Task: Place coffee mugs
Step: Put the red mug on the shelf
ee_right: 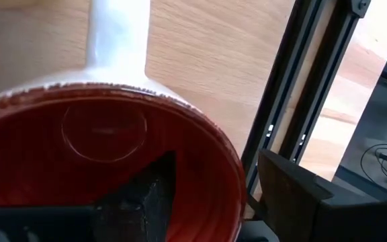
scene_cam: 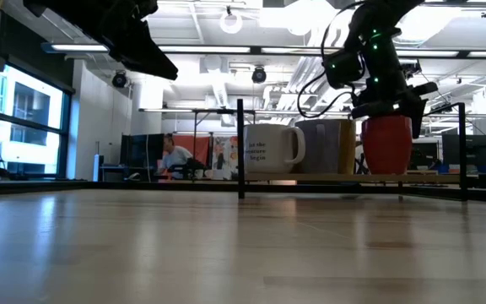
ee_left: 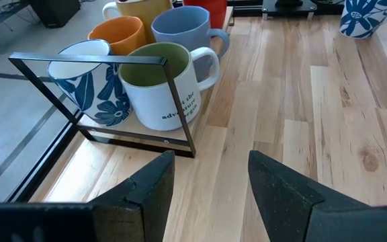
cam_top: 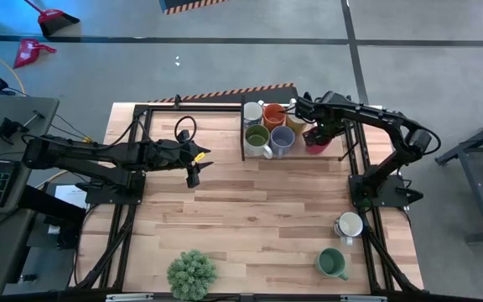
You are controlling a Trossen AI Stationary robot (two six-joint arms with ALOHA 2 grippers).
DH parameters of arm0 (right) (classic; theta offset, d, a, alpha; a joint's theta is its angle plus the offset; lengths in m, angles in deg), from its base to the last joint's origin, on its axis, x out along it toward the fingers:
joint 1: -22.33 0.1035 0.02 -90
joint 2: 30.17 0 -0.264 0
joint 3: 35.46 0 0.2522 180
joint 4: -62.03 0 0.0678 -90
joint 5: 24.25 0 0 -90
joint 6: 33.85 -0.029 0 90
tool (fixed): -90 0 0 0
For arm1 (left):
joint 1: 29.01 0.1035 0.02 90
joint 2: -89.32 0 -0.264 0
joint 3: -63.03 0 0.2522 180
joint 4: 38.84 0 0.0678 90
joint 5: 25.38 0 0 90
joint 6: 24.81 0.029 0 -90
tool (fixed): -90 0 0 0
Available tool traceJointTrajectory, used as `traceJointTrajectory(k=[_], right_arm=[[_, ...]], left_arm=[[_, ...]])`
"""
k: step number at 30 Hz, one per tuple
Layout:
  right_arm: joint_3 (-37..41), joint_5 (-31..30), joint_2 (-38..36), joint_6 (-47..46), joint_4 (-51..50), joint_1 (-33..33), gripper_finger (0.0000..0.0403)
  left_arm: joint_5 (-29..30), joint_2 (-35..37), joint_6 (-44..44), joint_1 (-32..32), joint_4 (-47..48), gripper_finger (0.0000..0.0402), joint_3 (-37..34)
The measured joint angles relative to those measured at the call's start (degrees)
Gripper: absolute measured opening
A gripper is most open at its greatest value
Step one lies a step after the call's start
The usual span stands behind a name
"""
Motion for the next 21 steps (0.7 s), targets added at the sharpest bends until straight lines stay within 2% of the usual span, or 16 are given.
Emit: traceJointTrajectory(k=[5, 9, 13, 16, 21], right_arm=[[-2.73, -0.05, -0.02, 0.0, -1.84, 0.0, 0.0189], [-7.63, -2.17, -0.04, -0.22, -5.03, 0.0, 0.0189], [-13.65, -1.69, -0.04, -0.19, -9.11, 0.04, 0.0189], [-19.03, -0.42, -0.1, 0.02, -10.94, 0.76, 0.0189], [-24.22, 6.0, -1.54, 4.42, -10.87, 3.28, 0.0189]], left_arm=[[0.0, 0.0, 0.0, 0.0, 0.02, 0.018, 0.0], [-0.04, 0.0, -0.42, 0.0, 0.14, 0.018, 0.0], [-0.07, 0.0, -0.42, 0.0, 0.33, 0.018, 0.0], [-0.07, 0.0, 0.0, 0.0, 0.33, 0.018, 0.0], [-0.02, 0.0, -0.02, 0.0, 0.35, 0.018, 0.0]])
